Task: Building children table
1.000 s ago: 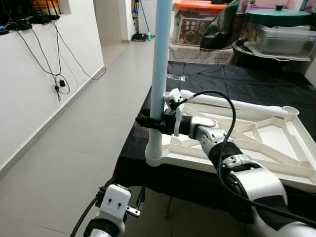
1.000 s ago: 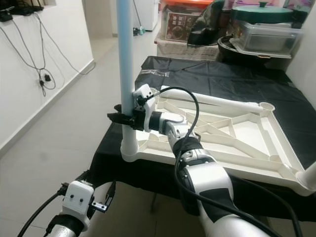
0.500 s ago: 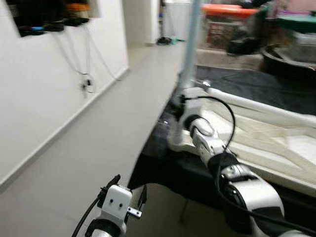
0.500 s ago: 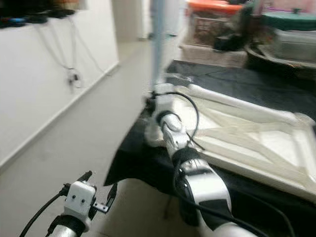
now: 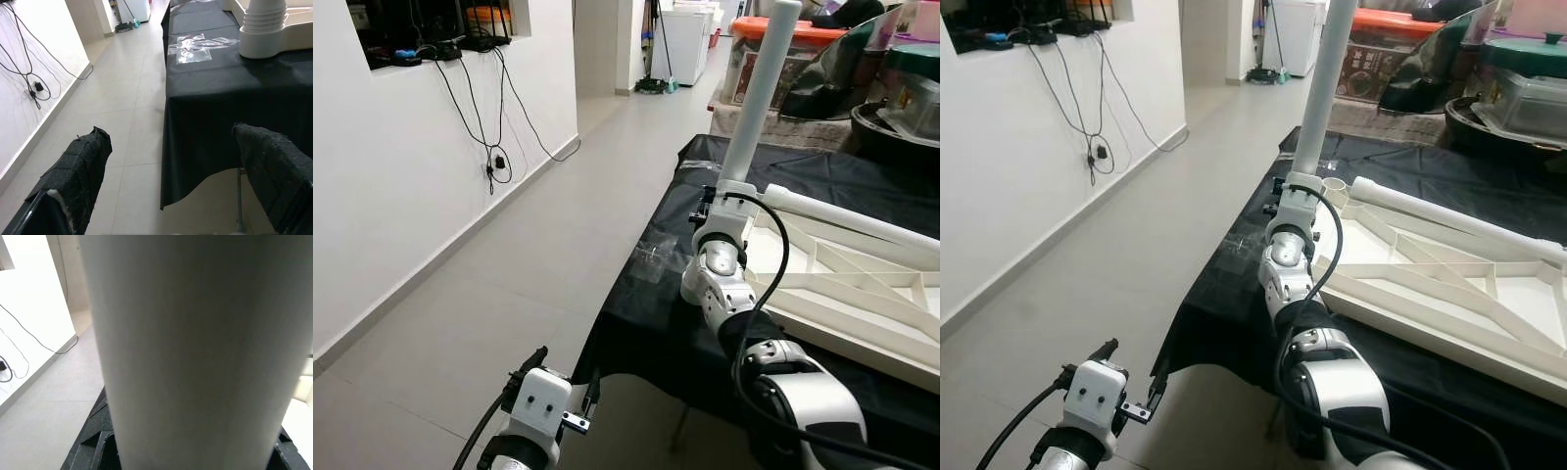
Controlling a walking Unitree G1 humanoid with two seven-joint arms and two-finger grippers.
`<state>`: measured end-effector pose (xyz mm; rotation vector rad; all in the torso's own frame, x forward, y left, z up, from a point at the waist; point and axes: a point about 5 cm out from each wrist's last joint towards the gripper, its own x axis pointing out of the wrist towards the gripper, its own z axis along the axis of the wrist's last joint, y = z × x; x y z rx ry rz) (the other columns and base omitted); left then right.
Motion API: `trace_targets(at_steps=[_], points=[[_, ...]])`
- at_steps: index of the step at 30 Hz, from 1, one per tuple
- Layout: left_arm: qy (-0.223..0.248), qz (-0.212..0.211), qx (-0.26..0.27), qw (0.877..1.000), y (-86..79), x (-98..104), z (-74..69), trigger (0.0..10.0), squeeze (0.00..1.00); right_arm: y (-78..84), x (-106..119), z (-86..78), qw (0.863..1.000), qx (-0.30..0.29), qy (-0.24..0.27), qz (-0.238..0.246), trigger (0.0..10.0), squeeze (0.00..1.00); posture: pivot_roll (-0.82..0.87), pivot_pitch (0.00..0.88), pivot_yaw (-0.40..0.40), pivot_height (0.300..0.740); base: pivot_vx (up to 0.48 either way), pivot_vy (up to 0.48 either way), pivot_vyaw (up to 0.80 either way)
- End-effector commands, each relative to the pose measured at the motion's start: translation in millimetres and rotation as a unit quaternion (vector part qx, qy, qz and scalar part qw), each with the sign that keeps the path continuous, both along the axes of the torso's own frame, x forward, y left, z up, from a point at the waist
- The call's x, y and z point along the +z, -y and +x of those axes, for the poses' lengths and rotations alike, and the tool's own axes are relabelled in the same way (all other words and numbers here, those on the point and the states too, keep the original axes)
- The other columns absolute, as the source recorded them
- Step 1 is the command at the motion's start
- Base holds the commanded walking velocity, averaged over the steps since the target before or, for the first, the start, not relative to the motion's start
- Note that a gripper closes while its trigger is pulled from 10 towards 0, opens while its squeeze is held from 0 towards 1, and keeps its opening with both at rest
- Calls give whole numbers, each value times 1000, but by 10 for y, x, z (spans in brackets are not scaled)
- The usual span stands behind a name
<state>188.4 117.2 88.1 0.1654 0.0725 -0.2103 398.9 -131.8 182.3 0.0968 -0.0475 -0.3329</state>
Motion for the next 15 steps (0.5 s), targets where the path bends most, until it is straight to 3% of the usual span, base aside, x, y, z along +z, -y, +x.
trace_targets(at_steps=[1,6,7,15], points=[[-5,3,1,1000,-2,-23,-11,10000,0,120,-218,-61,999,-26,-39,16,10000,0,135,0,-41,740,0,0,0],[-6,1,-1,1000,2,-25,-10,10000,0,59,-184,-89,1000,12,-1,-7,10000,0,135,0,-41,740,0,0,0],[-6,1,-1,1000,5,-24,-7,10000,0,39,-186,-102,1000,20,6,-11,10000,1000,124,0,-41,740,0,0,0],[-6,-1,0,1000,14,-24,-6,10000,0,-7,-223,-192,998,51,28,-28,10000,1000,123,0,-38,740,0,0,0]])
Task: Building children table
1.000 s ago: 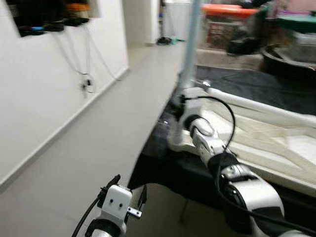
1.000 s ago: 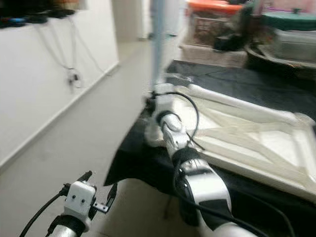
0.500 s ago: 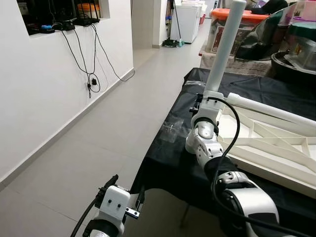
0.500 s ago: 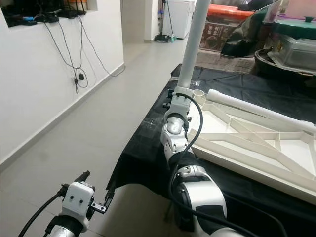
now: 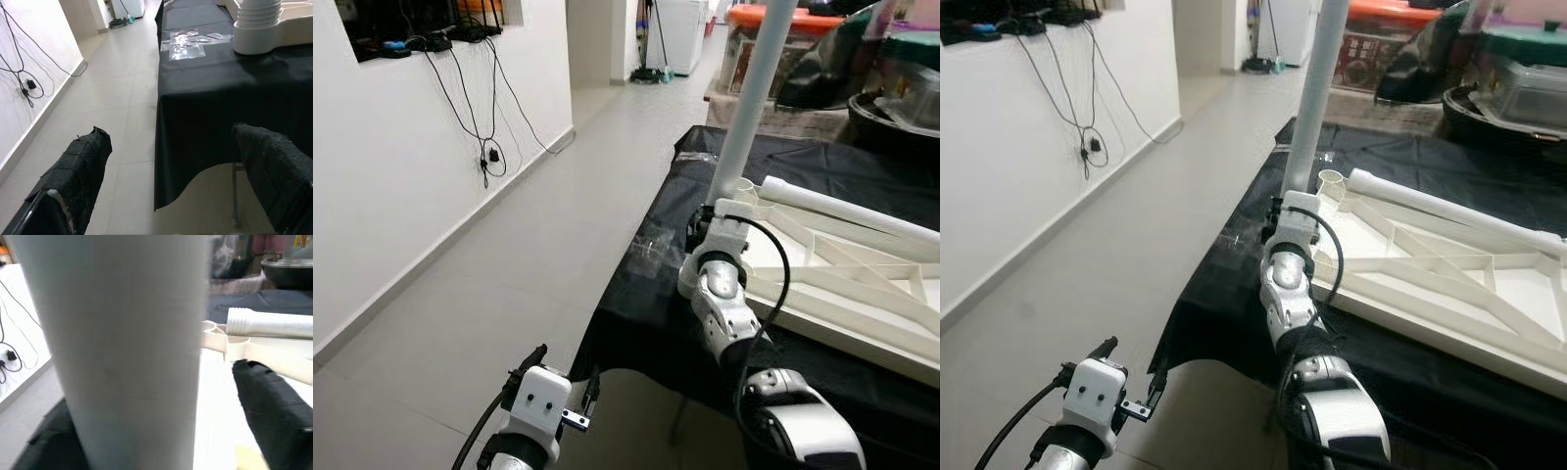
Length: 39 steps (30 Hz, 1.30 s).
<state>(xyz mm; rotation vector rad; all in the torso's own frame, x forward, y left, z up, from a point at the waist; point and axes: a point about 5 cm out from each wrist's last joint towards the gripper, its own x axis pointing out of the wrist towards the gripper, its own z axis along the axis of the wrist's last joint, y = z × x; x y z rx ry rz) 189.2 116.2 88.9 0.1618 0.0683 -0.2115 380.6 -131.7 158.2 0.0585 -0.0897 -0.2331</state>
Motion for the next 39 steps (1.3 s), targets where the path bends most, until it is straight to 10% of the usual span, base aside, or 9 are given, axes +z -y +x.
trace_targets(at_steps=[1,3,4,19,39], points=[[-8,1,1,1000,5,-30,-13,10000,0,-5,13,-48,1000,20,21,-11,10000,1000,116,0,-39,740,0,0,0],[-8,0,1,1000,5,-28,-13,10000,0,1,9,-88,999,34,33,-21,10000,1000,116,0,-39,740,0,0,0],[-8,0,1,1000,5,-26,-12,10000,0,12,-9,-137,997,51,40,-29,10000,0,116,0,-39,740,0,0,0],[0,-8,31,999,-79,11,41,10000,0,212,-418,-606,993,108,-7,-56,10000,0,94,0,-30,740,0,0,-522],[8,19,57,998,-158,-14,79,10000,0,119,-466,-635,991,119,-23,-58,10000,0,97,0,-32,740,221,-135,-232]])
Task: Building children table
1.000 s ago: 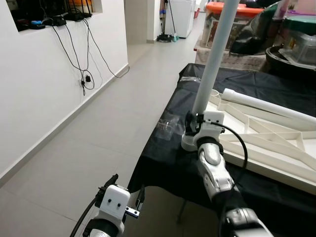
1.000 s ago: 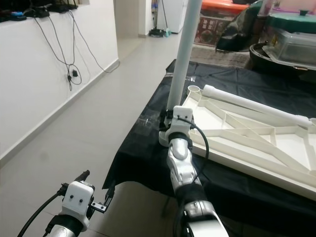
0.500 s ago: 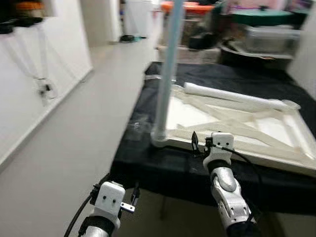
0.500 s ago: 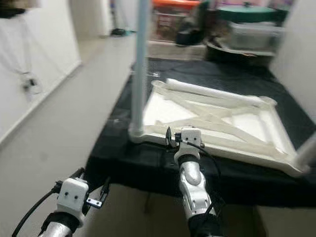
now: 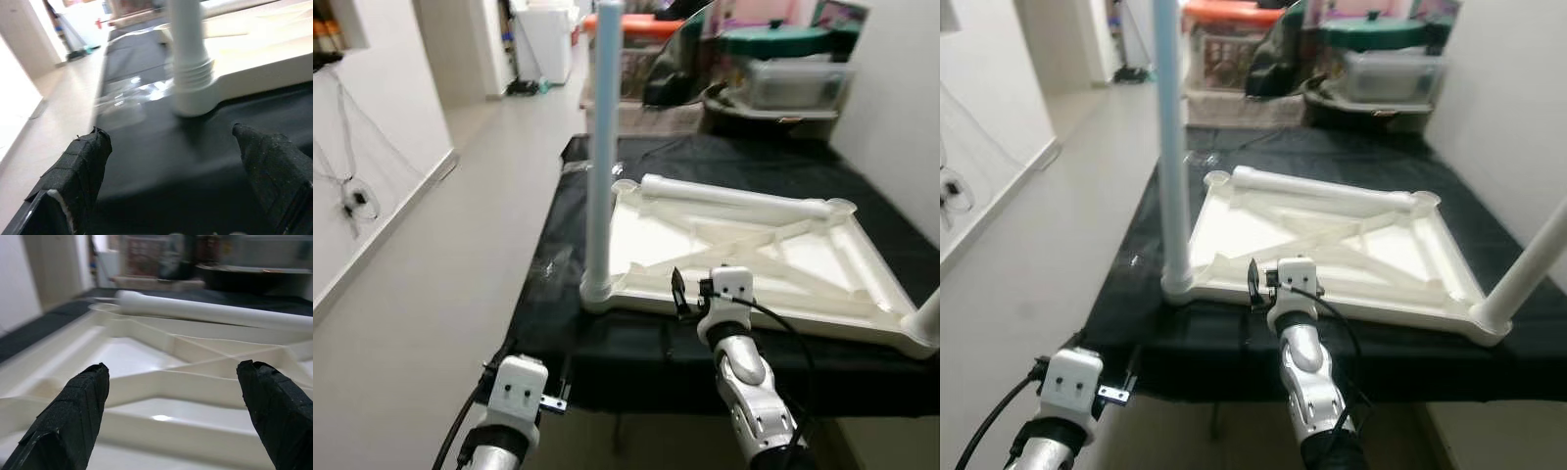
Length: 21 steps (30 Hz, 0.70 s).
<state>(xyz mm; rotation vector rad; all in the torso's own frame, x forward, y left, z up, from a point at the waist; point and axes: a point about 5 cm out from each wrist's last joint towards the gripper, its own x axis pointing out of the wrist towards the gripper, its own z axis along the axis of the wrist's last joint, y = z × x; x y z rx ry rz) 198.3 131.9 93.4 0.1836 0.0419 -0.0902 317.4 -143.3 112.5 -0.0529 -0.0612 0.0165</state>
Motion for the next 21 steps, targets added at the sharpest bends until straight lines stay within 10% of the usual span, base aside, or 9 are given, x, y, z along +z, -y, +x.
trace_targets(at_steps=[1,21], points=[[-8,10,0,1000,-3,-55,-13,10000,0,-2,-11,1,1000,-3,-7,0,10000,0,97,0,-32,740,405,-251,0],[-19,11,7,1000,6,-92,-21,10000,0,7,7,68,1000,6,-14,13,10000,0,107,0,-35,740,60,-39,0]])
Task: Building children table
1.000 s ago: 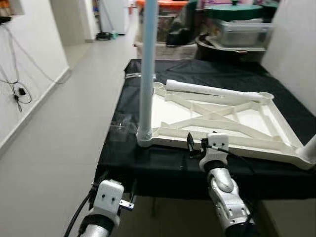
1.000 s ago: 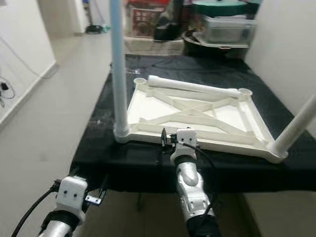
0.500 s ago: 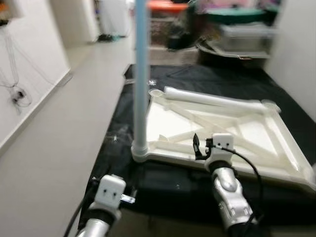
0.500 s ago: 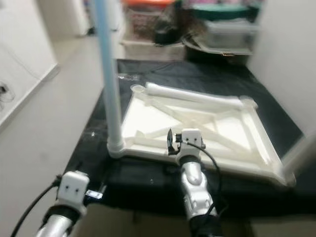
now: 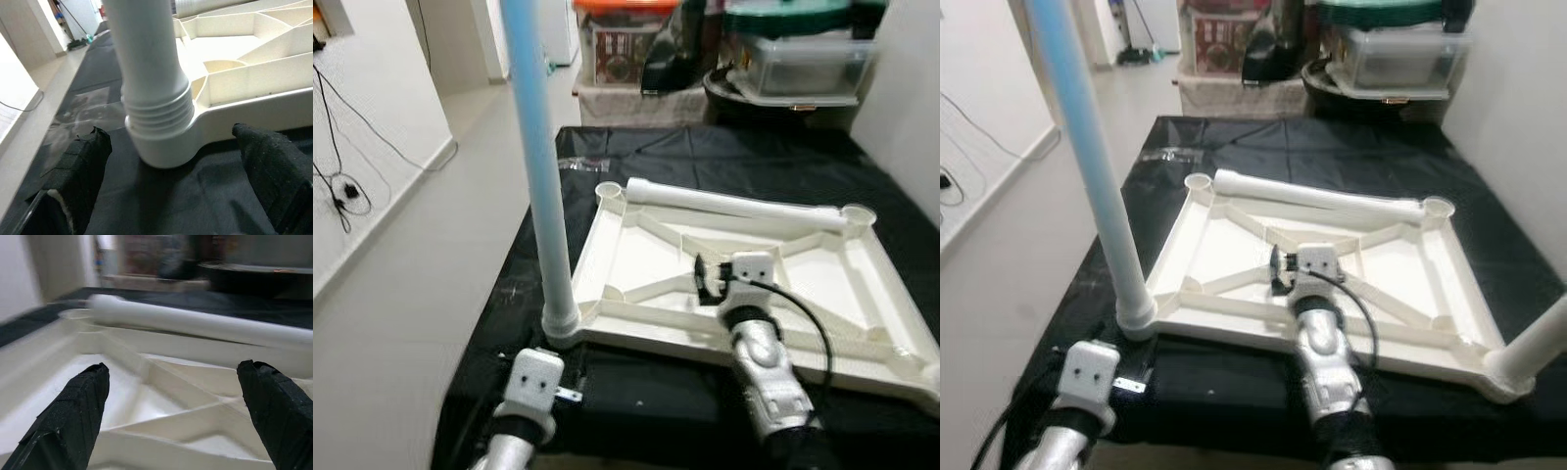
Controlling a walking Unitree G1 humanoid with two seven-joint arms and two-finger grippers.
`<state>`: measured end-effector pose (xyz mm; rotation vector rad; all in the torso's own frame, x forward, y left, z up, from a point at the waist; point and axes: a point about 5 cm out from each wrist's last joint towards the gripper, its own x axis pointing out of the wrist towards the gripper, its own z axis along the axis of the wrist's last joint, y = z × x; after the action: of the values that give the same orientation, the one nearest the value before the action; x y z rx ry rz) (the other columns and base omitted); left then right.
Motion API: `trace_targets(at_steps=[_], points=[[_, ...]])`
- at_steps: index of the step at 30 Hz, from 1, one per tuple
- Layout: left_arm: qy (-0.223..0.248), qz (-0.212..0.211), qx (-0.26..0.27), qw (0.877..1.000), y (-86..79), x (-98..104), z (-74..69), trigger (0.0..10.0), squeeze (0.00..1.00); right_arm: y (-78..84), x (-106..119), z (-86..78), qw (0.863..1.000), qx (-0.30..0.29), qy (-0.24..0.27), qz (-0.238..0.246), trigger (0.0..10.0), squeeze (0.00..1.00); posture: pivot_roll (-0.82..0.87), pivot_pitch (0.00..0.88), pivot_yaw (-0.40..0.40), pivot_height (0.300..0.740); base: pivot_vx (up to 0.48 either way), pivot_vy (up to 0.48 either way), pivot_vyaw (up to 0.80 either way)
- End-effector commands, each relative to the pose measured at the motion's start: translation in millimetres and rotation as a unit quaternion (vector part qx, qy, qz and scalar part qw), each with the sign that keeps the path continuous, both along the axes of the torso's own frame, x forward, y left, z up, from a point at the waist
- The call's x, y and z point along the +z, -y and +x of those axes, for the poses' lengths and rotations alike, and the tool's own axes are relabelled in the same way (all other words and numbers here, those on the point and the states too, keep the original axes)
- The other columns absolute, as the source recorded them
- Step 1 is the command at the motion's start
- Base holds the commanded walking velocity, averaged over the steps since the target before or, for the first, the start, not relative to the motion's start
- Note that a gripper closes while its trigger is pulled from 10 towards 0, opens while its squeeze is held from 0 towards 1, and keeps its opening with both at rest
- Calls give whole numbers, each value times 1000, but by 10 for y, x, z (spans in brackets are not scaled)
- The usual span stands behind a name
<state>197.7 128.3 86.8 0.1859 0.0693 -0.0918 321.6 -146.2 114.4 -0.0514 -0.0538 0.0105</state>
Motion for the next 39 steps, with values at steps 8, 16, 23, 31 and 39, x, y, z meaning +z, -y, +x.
trace_targets(at_steps=[8,16,23,31,39], points=[[4,4,13,1000,-47,4,-33,10000,0,-29,192,220,971,209,-29,113,10000,0,104,0,-31,740,0,0,0],[4,1,9,1000,-42,0,-39,10000,0,55,395,67,864,488,-91,85,10000,0,103,0,-29,740,0,0,0],[6,1,4,1000,-36,7,-48,10000,0,-146,615,36,791,604,-61,78,10000,0,107,0,-30,740,0,0,0],[7,3,2,1000,-37,14,-64,10000,0,-364,669,88,783,616,-56,63,10000,0,119,0,-35,740,0,0,0],[4,3,-6,1000,-3,5,-63,10000,0,410,336,210,842,499,-188,-84,10000,0,105,0,-26,740,0,0,0]])
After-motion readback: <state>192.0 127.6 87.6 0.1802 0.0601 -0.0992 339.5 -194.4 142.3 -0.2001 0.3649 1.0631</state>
